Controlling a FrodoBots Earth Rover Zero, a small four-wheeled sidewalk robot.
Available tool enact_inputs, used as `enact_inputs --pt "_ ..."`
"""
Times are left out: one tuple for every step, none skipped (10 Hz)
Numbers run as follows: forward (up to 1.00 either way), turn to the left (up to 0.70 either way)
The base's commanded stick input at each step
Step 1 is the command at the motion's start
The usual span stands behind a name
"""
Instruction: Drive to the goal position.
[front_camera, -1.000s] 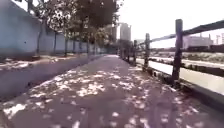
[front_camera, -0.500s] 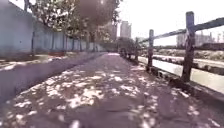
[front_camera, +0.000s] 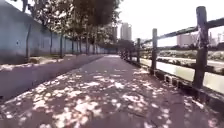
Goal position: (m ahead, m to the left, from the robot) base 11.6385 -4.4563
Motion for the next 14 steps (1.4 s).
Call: enact_inputs --pt "0.7 0.0" --pt "0.7 0.0" --pt "0.7 0.0" --pt "0.7 0.0" --pt "0.7 0.0" --pt "0.7 0.0" --pt "0.7 0.0" --pt "0.7 0.0" --pt "0.7 0.0" --pt "0.7 0.0" --pt "0.7 0.0" --pt "0.7 0.0" --pt "0.7 0.0" --pt "0.7 0.0"
